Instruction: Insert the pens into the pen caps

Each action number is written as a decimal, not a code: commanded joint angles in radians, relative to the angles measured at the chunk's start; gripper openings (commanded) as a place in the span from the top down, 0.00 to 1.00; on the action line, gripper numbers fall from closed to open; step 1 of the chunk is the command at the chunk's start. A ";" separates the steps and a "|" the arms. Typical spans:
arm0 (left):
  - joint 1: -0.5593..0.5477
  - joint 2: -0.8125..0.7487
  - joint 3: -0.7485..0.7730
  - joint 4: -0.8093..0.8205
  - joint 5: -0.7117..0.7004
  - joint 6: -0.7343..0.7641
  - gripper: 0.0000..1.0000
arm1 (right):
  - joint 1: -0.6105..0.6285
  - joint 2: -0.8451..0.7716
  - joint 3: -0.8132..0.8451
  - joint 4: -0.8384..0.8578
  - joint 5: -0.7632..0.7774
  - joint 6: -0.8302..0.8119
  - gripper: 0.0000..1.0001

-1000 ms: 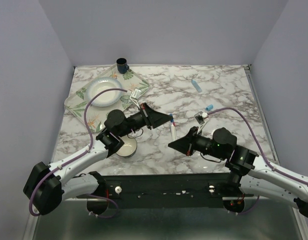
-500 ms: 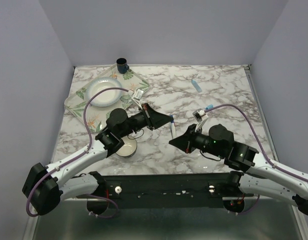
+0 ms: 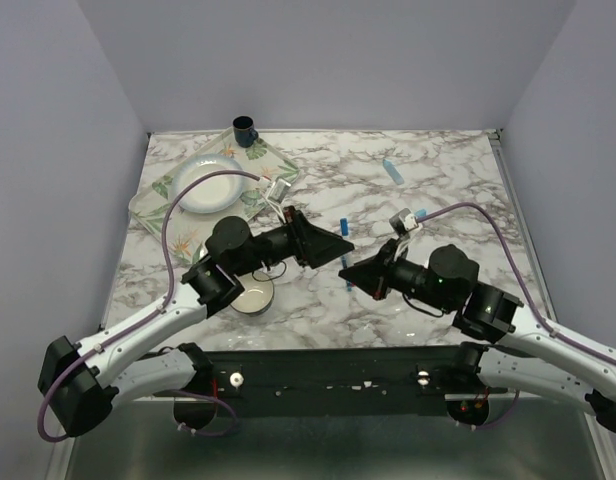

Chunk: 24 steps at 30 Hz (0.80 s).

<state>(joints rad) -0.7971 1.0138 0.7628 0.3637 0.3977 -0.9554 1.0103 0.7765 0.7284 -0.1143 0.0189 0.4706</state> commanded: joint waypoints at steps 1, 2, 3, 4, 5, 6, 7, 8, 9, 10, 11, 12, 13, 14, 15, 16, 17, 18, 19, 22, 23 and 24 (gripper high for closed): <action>-0.001 -0.050 0.053 0.021 0.026 0.064 0.25 | -0.003 -0.023 0.017 0.057 -0.114 -0.017 0.99; -0.001 -0.050 0.069 0.012 0.033 0.076 0.23 | -0.003 -0.032 0.011 0.070 -0.134 -0.012 0.99; -0.001 -0.049 0.079 0.000 0.038 0.092 0.23 | -0.003 -0.039 0.006 0.090 -0.149 -0.007 0.99; 0.001 -0.043 0.092 -0.017 0.039 0.133 0.23 | -0.004 -0.045 -0.006 0.097 -0.174 -0.001 0.99; -0.001 -0.038 0.125 -0.064 0.052 0.153 0.23 | -0.004 -0.054 -0.009 0.102 -0.183 0.002 0.99; 0.001 -0.031 0.145 -0.090 0.062 0.171 0.23 | -0.003 -0.057 -0.012 0.103 -0.195 0.002 0.99; 0.002 -0.011 0.183 -0.112 0.081 0.199 0.23 | -0.004 -0.060 -0.017 0.105 -0.218 0.003 0.99; 0.004 0.000 0.199 -0.144 0.096 0.207 0.23 | -0.004 -0.063 -0.020 0.122 -0.230 0.003 0.99; 0.003 0.009 0.211 -0.149 0.131 0.211 0.23 | -0.004 -0.069 -0.020 0.140 -0.243 0.006 0.99; 0.002 0.025 0.220 -0.149 0.147 0.213 0.23 | -0.003 -0.069 -0.023 0.143 -0.263 0.016 0.99; 0.002 0.029 0.230 -0.135 0.156 0.210 0.23 | -0.004 -0.072 -0.024 0.148 -0.269 0.020 0.99; 0.004 0.034 0.231 -0.128 0.168 0.205 0.24 | -0.003 -0.077 -0.027 0.153 -0.275 0.026 0.99; 0.004 0.037 0.231 -0.120 0.168 0.201 0.26 | -0.004 -0.080 -0.030 0.159 -0.283 0.037 0.99; 0.003 0.035 0.228 -0.102 0.167 0.195 0.27 | -0.004 -0.085 -0.032 0.163 -0.286 0.040 0.99; 0.004 0.032 0.225 -0.094 0.164 0.195 0.28 | -0.004 -0.088 -0.038 0.169 -0.289 0.045 0.99; 0.004 0.025 0.222 -0.089 0.159 0.195 0.30 | -0.004 -0.098 -0.043 0.173 -0.287 0.052 0.99; 0.004 0.022 0.217 -0.082 0.158 0.195 0.31 | -0.003 -0.102 -0.044 0.171 -0.283 0.056 0.99; 0.004 0.017 0.216 -0.081 0.156 0.199 0.32 | -0.003 -0.108 -0.044 0.168 -0.283 0.057 0.99; 0.004 0.013 0.214 -0.080 0.156 0.202 0.35 | -0.003 -0.114 -0.049 0.169 -0.284 0.060 0.99; 0.006 0.003 0.207 -0.078 0.150 0.205 0.37 | -0.004 -0.123 -0.056 0.171 -0.280 0.063 0.99; 0.006 0.002 0.207 -0.081 0.144 0.204 0.37 | -0.004 -0.125 -0.057 0.171 -0.284 0.065 0.99; 0.006 0.000 0.207 -0.081 0.142 0.201 0.37 | -0.003 -0.125 -0.058 0.174 -0.286 0.065 0.99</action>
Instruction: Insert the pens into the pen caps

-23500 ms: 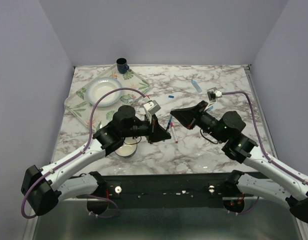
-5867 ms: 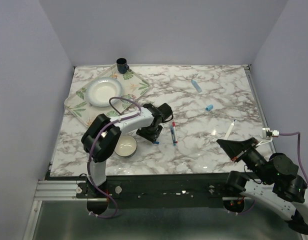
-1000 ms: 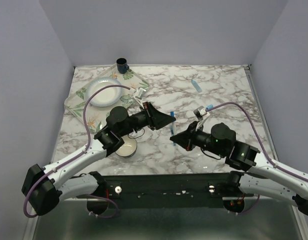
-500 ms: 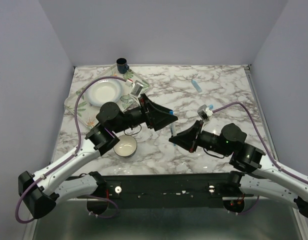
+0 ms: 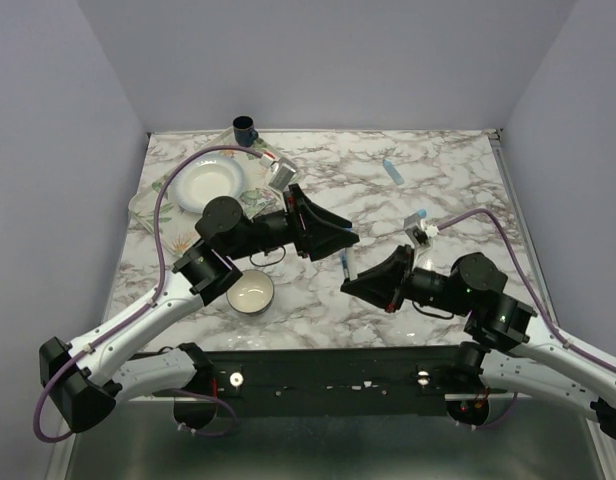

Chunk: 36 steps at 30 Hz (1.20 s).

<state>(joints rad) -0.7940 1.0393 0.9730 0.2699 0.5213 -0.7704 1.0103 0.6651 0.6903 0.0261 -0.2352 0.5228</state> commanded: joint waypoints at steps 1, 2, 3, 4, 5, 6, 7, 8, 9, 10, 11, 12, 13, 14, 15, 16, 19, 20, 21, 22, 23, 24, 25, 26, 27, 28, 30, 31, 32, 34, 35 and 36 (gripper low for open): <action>0.006 -0.024 -0.002 0.012 0.019 0.010 0.35 | -0.003 -0.012 -0.021 0.034 -0.033 0.014 0.99; 0.006 -0.024 0.001 0.012 0.019 0.006 0.33 | -0.003 -0.012 -0.023 0.035 -0.038 0.016 0.99; 0.006 -0.021 0.004 0.015 0.020 0.005 0.33 | -0.004 -0.010 -0.023 0.038 -0.041 0.016 0.99; 0.004 -0.018 0.004 0.020 0.026 0.000 0.33 | -0.003 -0.010 -0.026 0.038 -0.042 0.017 0.99; 0.006 -0.018 0.003 0.034 0.031 -0.003 0.33 | -0.003 -0.009 -0.026 0.038 -0.047 0.019 0.99; 0.006 -0.018 0.003 0.043 0.040 -0.004 0.33 | -0.003 -0.009 -0.025 0.040 -0.046 0.019 0.99; 0.004 -0.018 0.000 0.051 0.043 -0.009 0.33 | -0.004 -0.006 -0.026 0.038 -0.046 0.019 0.99; 0.006 -0.016 0.001 0.061 0.046 -0.010 0.33 | -0.003 -0.004 -0.026 0.035 -0.046 0.022 0.99; 0.007 -0.016 0.001 0.066 0.057 -0.012 0.33 | -0.003 -0.005 -0.031 0.037 -0.046 0.023 0.99; 0.006 -0.010 0.000 0.072 0.066 -0.015 0.34 | -0.004 -0.004 -0.034 0.040 -0.047 0.028 0.99; 0.006 -0.012 -0.003 0.090 0.075 -0.018 0.35 | -0.003 -0.002 -0.037 0.044 -0.049 0.031 0.99; 0.006 -0.010 -0.005 0.095 0.082 -0.021 0.35 | -0.003 -0.002 -0.044 0.054 -0.050 0.034 0.99; 0.006 -0.010 -0.007 0.098 0.086 -0.021 0.39 | -0.003 -0.001 -0.048 0.058 -0.049 0.040 0.99; 0.007 -0.009 -0.008 0.101 0.086 -0.020 0.42 | -0.004 -0.001 -0.051 0.060 -0.049 0.042 0.99; 0.007 -0.008 -0.010 0.100 0.083 -0.017 0.43 | -0.003 -0.002 -0.052 0.067 -0.047 0.043 0.99; 0.007 -0.008 -0.011 0.098 0.082 -0.014 0.46 | -0.003 -0.001 -0.055 0.069 -0.047 0.046 0.99; 0.013 -0.008 -0.013 0.095 0.075 -0.015 0.52 | -0.004 0.004 -0.051 0.072 -0.053 0.048 0.99; 0.013 -0.013 -0.019 0.109 0.074 -0.018 0.53 | -0.003 0.004 -0.052 0.071 -0.052 0.048 0.99; 0.015 -0.015 -0.023 0.114 0.072 -0.021 0.53 | -0.004 0.002 -0.052 0.072 -0.052 0.048 0.99; 0.016 -0.018 -0.025 0.117 0.069 -0.021 0.55 | -0.003 0.002 -0.051 0.071 -0.053 0.049 0.99; 0.019 -0.019 -0.030 0.117 0.069 -0.023 0.55 | -0.004 0.002 -0.051 0.072 -0.052 0.049 0.99; 0.021 -0.019 -0.033 0.115 0.069 -0.021 0.55 | -0.003 0.002 -0.051 0.074 -0.052 0.051 0.99; 0.022 -0.019 -0.033 0.114 0.069 -0.021 0.55 | -0.003 0.001 -0.051 0.074 -0.052 0.051 0.99; 0.024 -0.018 -0.034 0.108 0.069 -0.021 0.55 | -0.003 0.001 -0.052 0.075 -0.055 0.052 0.99; 0.026 -0.016 -0.036 0.104 0.074 -0.021 0.54 | -0.004 -0.001 -0.052 0.075 -0.053 0.052 0.99; 0.027 -0.013 -0.034 0.101 0.077 -0.021 0.53 | -0.003 -0.001 -0.054 0.075 -0.053 0.054 0.99; 0.029 -0.012 -0.034 0.101 0.086 -0.024 0.53 | -0.004 -0.001 -0.055 0.077 -0.053 0.055 0.99; 0.027 -0.009 -0.034 0.103 0.089 -0.027 0.53 | -0.003 -0.001 -0.057 0.078 -0.052 0.057 0.99; 0.027 -0.007 -0.034 0.106 0.094 -0.027 0.54 | -0.004 -0.002 -0.057 0.078 -0.050 0.057 0.99; 0.030 -0.007 -0.034 0.112 0.100 -0.029 0.58 | -0.003 -0.002 -0.058 0.081 -0.052 0.060 0.99; 0.030 -0.005 -0.034 0.117 0.101 -0.029 0.60 | -0.003 -0.002 -0.058 0.080 -0.052 0.059 0.99; 0.030 -0.004 -0.033 0.118 0.105 -0.029 0.62 | -0.004 -0.002 -0.058 0.081 -0.052 0.059 0.99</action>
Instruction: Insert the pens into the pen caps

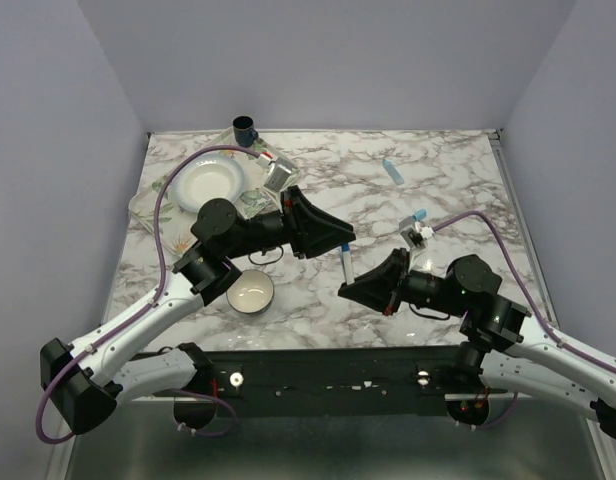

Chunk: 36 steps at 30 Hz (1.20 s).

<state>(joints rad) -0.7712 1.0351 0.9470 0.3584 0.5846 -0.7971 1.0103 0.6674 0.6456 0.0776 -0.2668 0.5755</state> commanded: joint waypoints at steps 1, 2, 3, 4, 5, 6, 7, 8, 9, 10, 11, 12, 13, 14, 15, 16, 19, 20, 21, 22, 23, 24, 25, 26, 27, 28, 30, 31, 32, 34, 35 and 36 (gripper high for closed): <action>0.007 0.002 -0.007 0.031 0.049 -0.004 0.64 | -0.003 -0.005 -0.014 0.028 -0.018 0.006 0.99; 0.007 0.003 -0.007 0.033 0.052 -0.004 0.65 | -0.003 -0.005 -0.012 0.030 -0.017 0.009 0.99; 0.007 0.005 -0.008 0.033 0.055 -0.007 0.65 | -0.004 -0.006 -0.014 0.031 -0.015 0.009 0.99; 0.007 0.006 -0.010 0.034 0.057 -0.008 0.67 | -0.003 -0.008 -0.012 0.033 -0.015 0.009 0.99; 0.007 0.008 -0.013 0.042 0.066 -0.010 0.70 | -0.003 -0.008 -0.014 0.033 -0.015 0.009 0.99; 0.007 0.008 -0.016 0.048 0.070 -0.011 0.74 | -0.004 -0.006 -0.014 0.034 -0.017 0.011 0.99; 0.007 0.011 -0.019 0.053 0.073 -0.016 0.87 | -0.004 -0.006 -0.011 0.034 -0.015 0.009 0.99; 0.007 0.011 -0.020 0.062 0.083 -0.019 0.96 | -0.003 -0.006 -0.012 0.036 -0.017 0.012 0.99; 0.006 0.013 -0.022 0.068 0.089 -0.025 1.00 | -0.004 -0.006 -0.012 0.040 -0.017 0.015 0.99; 0.007 0.014 -0.027 0.080 0.095 -0.033 1.00 | -0.004 -0.006 -0.012 0.044 -0.017 0.015 0.99; 0.007 0.014 -0.043 0.120 0.101 -0.060 1.00 | -0.003 -0.009 -0.012 0.047 0.000 0.026 0.99; 0.007 0.013 -0.053 0.141 0.107 -0.083 1.00 | -0.004 -0.017 -0.015 0.056 0.012 0.035 0.99; 0.007 0.016 -0.060 0.158 0.106 -0.105 1.00 | -0.003 -0.020 -0.014 0.063 0.024 0.038 0.99; 0.007 0.019 -0.069 0.174 0.107 -0.140 1.00 | -0.003 -0.025 -0.012 0.073 0.041 0.038 0.99; 0.007 0.023 -0.071 0.177 0.112 -0.155 1.00 | -0.003 -0.028 0.006 0.076 0.052 0.031 0.99; 0.006 0.034 -0.070 0.175 0.115 -0.172 1.00 | -0.003 -0.023 0.023 0.064 0.064 0.023 0.99; 0.007 0.055 -0.073 0.160 0.112 -0.258 1.00 | -0.004 -0.002 0.096 0.011 0.110 -0.044 0.99; 0.007 0.060 -0.077 0.162 0.110 -0.273 1.00 | -0.003 0.017 0.114 0.004 0.132 -0.071 0.99; 0.007 0.063 -0.080 0.163 0.106 -0.283 1.00 | -0.003 0.029 0.129 -0.010 0.139 -0.081 0.99; 0.003 0.060 -0.085 0.163 0.092 -0.287 1.00 | -0.004 0.037 0.156 -0.015 0.143 -0.089 0.99; 0.003 0.057 -0.100 0.165 0.086 -0.284 1.00 | -0.003 0.053 0.167 -0.016 0.152 -0.103 0.99; 0.003 0.051 -0.108 0.160 0.080 -0.275 1.00 | -0.003 0.058 0.180 -0.028 0.165 -0.105 0.99; 0.001 0.046 -0.114 0.156 0.074 -0.258 1.00 | -0.003 0.061 0.190 -0.036 0.184 -0.103 0.99; 0.003 0.043 -0.120 0.133 0.073 -0.249 1.00 | -0.004 0.067 0.212 -0.047 0.202 -0.106 0.99; 0.003 0.042 -0.123 0.125 0.078 -0.243 1.00 | -0.004 0.073 0.222 -0.061 0.227 -0.112 0.99; 0.003 0.043 -0.126 0.123 0.084 -0.238 1.00 | -0.004 0.078 0.233 -0.068 0.235 -0.120 0.99; 0.003 0.042 -0.151 0.157 0.106 -0.238 1.00 | -0.004 0.083 0.267 -0.076 0.247 -0.132 0.99; 0.001 0.040 -0.158 0.166 0.113 -0.235 1.00 | -0.004 0.083 0.276 -0.075 0.247 -0.137 0.99; 0.001 0.034 -0.174 0.184 0.122 -0.226 1.00 | -0.006 0.084 0.287 -0.072 0.244 -0.141 0.99; 0.001 0.029 -0.183 0.189 0.144 -0.217 1.00 | -0.006 0.092 0.330 -0.076 0.232 -0.149 0.99; 0.001 0.026 -0.189 0.215 0.152 -0.218 1.00 | -0.006 0.098 0.342 -0.075 0.230 -0.155 0.99; 0.001 0.025 -0.207 0.246 0.159 -0.252 1.00 | -0.004 0.101 0.354 -0.075 0.230 -0.158 0.99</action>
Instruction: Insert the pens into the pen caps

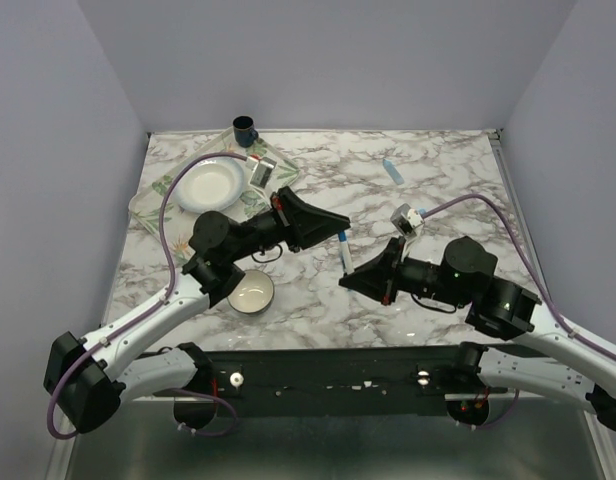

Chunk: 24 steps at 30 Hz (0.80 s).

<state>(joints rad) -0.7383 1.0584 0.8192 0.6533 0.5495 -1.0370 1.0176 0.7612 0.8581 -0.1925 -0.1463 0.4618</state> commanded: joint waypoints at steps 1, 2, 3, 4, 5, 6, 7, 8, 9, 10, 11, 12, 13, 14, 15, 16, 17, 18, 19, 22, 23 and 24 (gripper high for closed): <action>-0.033 0.002 -0.089 -0.017 0.204 -0.035 1.00 | -0.011 0.015 0.159 0.200 0.103 -0.046 0.99; -0.035 0.005 -0.101 0.065 0.210 -0.067 1.00 | -0.013 0.016 0.163 0.212 0.096 -0.049 0.99; -0.038 0.009 -0.117 0.098 0.216 -0.108 1.00 | -0.013 0.020 0.170 0.234 0.082 -0.048 0.99; -0.044 0.011 -0.120 0.123 0.220 -0.127 1.00 | -0.013 0.027 0.189 0.237 0.074 -0.046 0.99; -0.047 0.009 -0.121 0.161 0.221 -0.139 1.00 | -0.014 0.036 0.200 0.238 0.068 -0.037 0.99; -0.053 0.006 -0.124 0.178 0.222 -0.149 1.00 | -0.013 0.039 0.202 0.264 0.054 -0.029 0.99; -0.061 0.005 -0.123 0.187 0.222 -0.161 1.00 | -0.014 0.043 0.203 0.280 0.047 -0.022 0.99; -0.065 -0.001 -0.121 0.189 0.218 -0.164 1.00 | -0.013 0.053 0.217 0.292 0.042 -0.014 0.99; -0.070 -0.003 -0.117 0.189 0.217 -0.166 1.00 | -0.014 0.061 0.226 0.297 0.030 -0.011 0.99; -0.075 -0.006 -0.112 0.181 0.217 -0.161 1.00 | -0.013 0.069 0.237 0.300 0.028 -0.009 0.99; -0.085 -0.009 -0.111 0.168 0.213 -0.161 1.00 | -0.013 0.078 0.254 0.298 0.027 -0.009 0.99; -0.091 -0.009 -0.111 0.166 0.213 -0.161 1.00 | -0.013 0.087 0.259 0.304 0.028 -0.015 0.99; -0.096 -0.009 -0.109 0.149 0.213 -0.156 1.00 | -0.013 0.092 0.265 0.307 0.033 -0.021 0.99; -0.099 -0.014 -0.104 0.081 0.208 -0.134 1.00 | -0.013 0.093 0.268 0.303 0.040 -0.034 0.99; -0.102 -0.023 -0.107 0.051 0.196 -0.123 1.00 | -0.013 0.096 0.283 0.292 0.054 -0.044 0.99; -0.102 -0.028 -0.107 0.023 0.191 -0.111 1.00 | -0.014 0.098 0.289 0.285 0.057 -0.055 0.99; -0.102 -0.043 -0.109 -0.031 0.185 -0.098 1.00 | -0.014 0.098 0.298 0.277 0.065 -0.078 0.99; -0.104 -0.051 -0.112 -0.046 0.181 -0.075 1.00 | -0.013 0.101 0.317 0.257 0.074 -0.087 0.99; -0.105 -0.057 -0.114 -0.056 0.181 -0.069 1.00 | -0.014 0.107 0.328 0.249 0.076 -0.100 0.99; -0.108 -0.063 -0.106 -0.110 0.175 -0.048 1.00 | -0.014 0.121 0.376 0.211 0.089 -0.141 0.99; -0.111 -0.055 -0.103 -0.128 0.178 -0.043 1.00 | -0.014 0.128 0.384 0.205 0.091 -0.158 0.99; -0.115 -0.052 -0.101 -0.145 0.178 -0.038 1.00 | -0.013 0.130 0.389 0.208 0.099 -0.167 0.99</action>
<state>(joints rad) -0.7635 0.9764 0.7654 0.8169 0.4515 -1.1099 1.0286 0.8825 1.0916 -0.3119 -0.2443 0.3717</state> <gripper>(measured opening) 0.048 0.088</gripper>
